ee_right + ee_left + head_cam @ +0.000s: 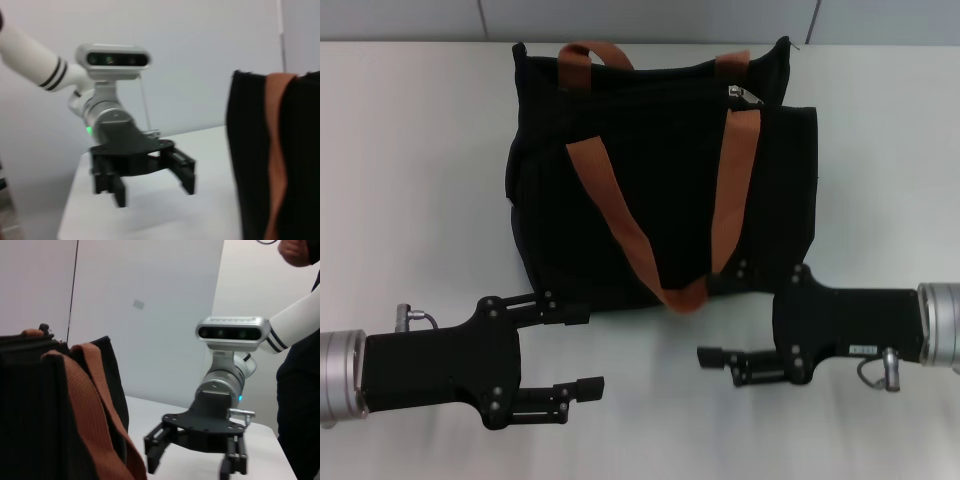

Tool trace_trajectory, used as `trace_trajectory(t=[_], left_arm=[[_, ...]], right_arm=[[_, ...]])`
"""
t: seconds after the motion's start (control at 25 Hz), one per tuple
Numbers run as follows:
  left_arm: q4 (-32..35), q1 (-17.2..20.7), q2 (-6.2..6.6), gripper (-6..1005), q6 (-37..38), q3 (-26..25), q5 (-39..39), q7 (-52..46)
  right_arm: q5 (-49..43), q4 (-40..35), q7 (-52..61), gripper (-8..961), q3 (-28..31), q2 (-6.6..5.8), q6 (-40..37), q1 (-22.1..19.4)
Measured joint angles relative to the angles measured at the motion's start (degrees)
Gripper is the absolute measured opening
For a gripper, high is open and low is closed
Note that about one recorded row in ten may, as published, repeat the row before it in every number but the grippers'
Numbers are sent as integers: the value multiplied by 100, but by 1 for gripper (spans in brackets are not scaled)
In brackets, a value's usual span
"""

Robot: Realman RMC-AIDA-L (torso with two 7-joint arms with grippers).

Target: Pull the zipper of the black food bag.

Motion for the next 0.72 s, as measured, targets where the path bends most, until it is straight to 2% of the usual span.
trace_trajectory(t=[0.2,0.72], left_arm=[[0,-3,10,772,-32,2,8,-9],[1,-8,32,772,-32,3,8,-61]], right_arm=[[0,-21,-115,817,-334,-6,-259,4],[36,-27,-235,813,-322,-4,-354,-45]])
